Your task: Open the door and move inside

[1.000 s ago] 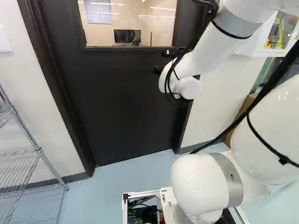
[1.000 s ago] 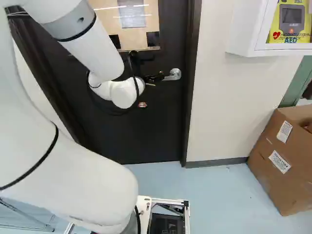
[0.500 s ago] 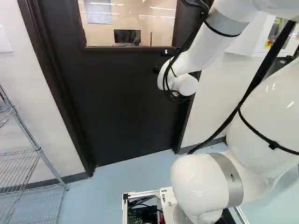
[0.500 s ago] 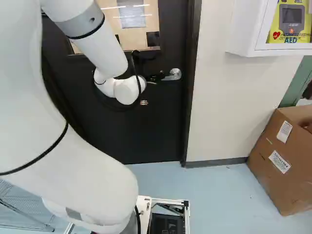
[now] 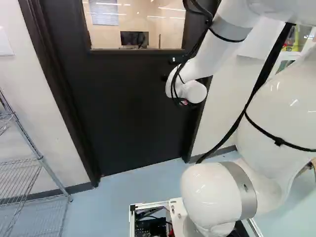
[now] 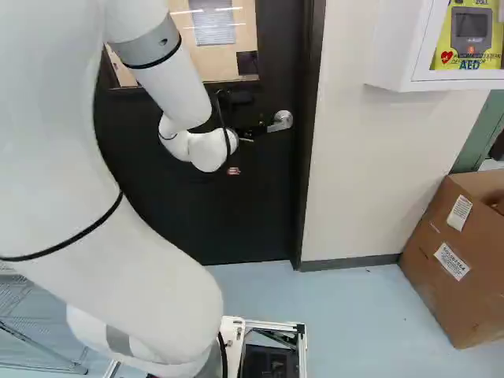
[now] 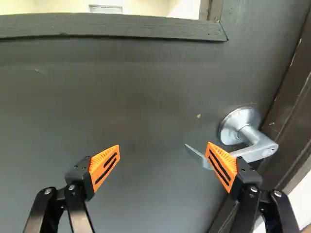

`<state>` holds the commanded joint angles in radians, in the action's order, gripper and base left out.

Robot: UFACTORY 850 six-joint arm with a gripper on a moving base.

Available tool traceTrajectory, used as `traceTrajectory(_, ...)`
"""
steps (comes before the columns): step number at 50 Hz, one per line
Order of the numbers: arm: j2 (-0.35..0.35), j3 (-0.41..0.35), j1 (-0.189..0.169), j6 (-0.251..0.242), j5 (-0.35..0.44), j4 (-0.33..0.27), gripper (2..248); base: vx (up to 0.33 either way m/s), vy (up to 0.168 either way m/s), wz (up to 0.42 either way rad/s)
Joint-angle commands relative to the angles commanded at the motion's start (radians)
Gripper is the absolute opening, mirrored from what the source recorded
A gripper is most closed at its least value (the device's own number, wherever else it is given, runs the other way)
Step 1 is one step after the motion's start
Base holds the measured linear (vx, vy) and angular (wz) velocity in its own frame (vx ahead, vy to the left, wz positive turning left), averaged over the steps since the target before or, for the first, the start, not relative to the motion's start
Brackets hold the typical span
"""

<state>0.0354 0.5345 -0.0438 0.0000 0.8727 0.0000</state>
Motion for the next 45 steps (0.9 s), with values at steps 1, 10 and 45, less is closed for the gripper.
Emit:
traceTrajectory(1,-0.002,0.000,0.000,0.000,0.000,0.000,247,0.000,0.000,0.000)
traceTrajectory(10,-0.020,-0.004,0.000,0.000,0.000,0.000,247,0.000,0.000,0.000)
traceTrajectory(45,-0.064,-0.021,0.000,0.000,0.000,0.000,247,0.000,0.000,0.000)
